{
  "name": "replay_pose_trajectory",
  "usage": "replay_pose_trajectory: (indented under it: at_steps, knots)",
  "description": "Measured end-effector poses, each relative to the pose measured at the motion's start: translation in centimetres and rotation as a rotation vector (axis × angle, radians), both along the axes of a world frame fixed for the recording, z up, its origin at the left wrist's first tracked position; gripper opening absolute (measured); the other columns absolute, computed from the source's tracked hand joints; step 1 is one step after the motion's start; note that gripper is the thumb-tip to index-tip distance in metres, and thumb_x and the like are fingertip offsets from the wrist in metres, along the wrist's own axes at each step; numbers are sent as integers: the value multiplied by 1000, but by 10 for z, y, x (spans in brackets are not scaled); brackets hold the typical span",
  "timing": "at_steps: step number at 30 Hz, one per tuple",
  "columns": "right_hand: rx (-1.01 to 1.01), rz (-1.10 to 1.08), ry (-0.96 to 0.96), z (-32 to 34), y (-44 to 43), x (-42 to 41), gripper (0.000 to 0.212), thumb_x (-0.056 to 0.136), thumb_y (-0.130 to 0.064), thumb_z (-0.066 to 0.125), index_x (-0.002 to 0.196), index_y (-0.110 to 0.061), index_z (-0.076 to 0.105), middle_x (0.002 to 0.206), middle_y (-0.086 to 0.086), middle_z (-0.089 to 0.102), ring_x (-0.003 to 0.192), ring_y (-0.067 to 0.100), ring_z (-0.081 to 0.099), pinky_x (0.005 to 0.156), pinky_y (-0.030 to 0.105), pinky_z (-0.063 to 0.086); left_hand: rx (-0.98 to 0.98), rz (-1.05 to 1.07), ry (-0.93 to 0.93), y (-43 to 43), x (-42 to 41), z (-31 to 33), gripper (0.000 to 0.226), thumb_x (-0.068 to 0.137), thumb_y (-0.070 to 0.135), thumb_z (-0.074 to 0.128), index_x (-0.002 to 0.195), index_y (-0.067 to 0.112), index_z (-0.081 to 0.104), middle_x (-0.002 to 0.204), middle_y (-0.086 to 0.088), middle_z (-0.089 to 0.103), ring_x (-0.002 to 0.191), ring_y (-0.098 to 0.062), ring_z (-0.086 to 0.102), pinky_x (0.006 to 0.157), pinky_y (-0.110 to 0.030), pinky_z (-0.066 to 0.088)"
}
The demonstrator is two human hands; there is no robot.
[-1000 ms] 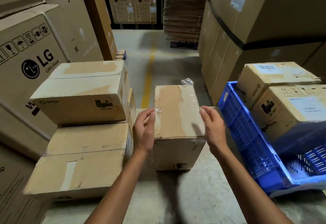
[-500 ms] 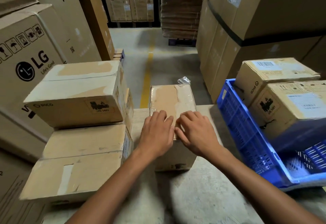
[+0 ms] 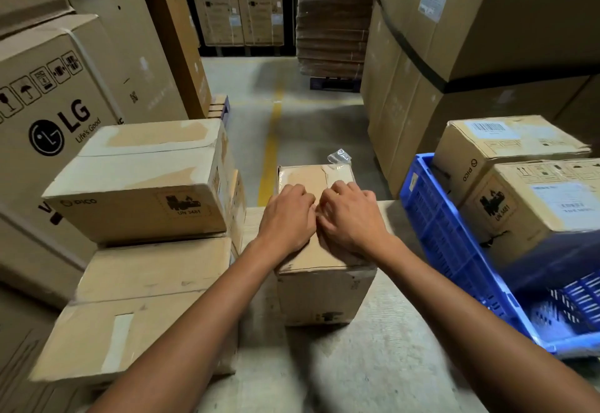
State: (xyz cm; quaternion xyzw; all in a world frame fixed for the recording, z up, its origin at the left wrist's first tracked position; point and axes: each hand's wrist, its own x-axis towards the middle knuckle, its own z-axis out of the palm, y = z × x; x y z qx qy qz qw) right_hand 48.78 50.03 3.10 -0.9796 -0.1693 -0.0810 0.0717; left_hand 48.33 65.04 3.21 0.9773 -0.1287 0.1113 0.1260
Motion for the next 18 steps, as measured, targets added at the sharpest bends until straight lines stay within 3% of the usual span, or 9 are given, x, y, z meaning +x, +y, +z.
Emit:
replay_pose_trajectory:
  at_steps: [2,4,7,9,11,14,16,18]
  knots:
    - [18,-36,16,-2,3,8,43,97,-50,31,119,-22,56,124,7,53,119,28,49,94,48,39,-47,14,-12,3,12,-3,33,101,24,41,121,13,66,120,-6,61,116,-25,52,99,-39,40]
    - [21,-35,115,-12,3,12,51,100,-51,25,140,-24,43,155,12,35,145,34,30,110,55,32,-80,12,68,4,19,-13,39,103,25,39,138,18,55,146,-6,49,138,-25,39,116,-45,27]
    - [21,-14,168,-16,0,18,55,103,-50,25,151,-23,29,167,13,15,154,34,10,117,52,29,-155,22,152,9,27,-24,44,104,22,39,147,22,47,159,0,35,148,-20,25,120,-53,17]
    - [37,-6,165,-14,0,18,55,103,-50,28,150,-21,31,166,14,18,153,34,13,116,52,32,-263,12,146,12,29,-25,42,104,17,41,145,19,51,158,-1,38,148,-20,27,121,-47,20]
    - [79,-8,152,-13,-1,17,52,102,-49,35,143,-18,42,158,13,33,148,33,23,110,50,38,-500,41,95,11,26,-24,40,102,11,44,140,15,57,156,-3,41,146,-19,31,121,-37,24]
    - [181,-32,25,-9,-4,10,37,97,-44,47,114,-17,65,119,0,61,120,25,52,94,43,47,-938,400,21,12,18,-28,35,99,10,48,130,16,63,146,-2,53,133,-20,47,111,-37,40]
    - [195,-46,-51,-5,-4,0,30,97,-42,50,102,-22,71,109,-6,68,108,19,59,93,38,43,-1148,573,170,14,16,-32,32,98,19,47,125,17,64,126,0,64,113,-21,58,96,-36,48]
    - [215,-36,-35,0,-1,-11,31,98,-44,50,105,-25,74,115,-8,69,112,19,59,95,38,42,-1258,555,276,6,14,-31,32,95,27,44,115,16,67,113,-6,70,100,-26,64,90,-41,52]
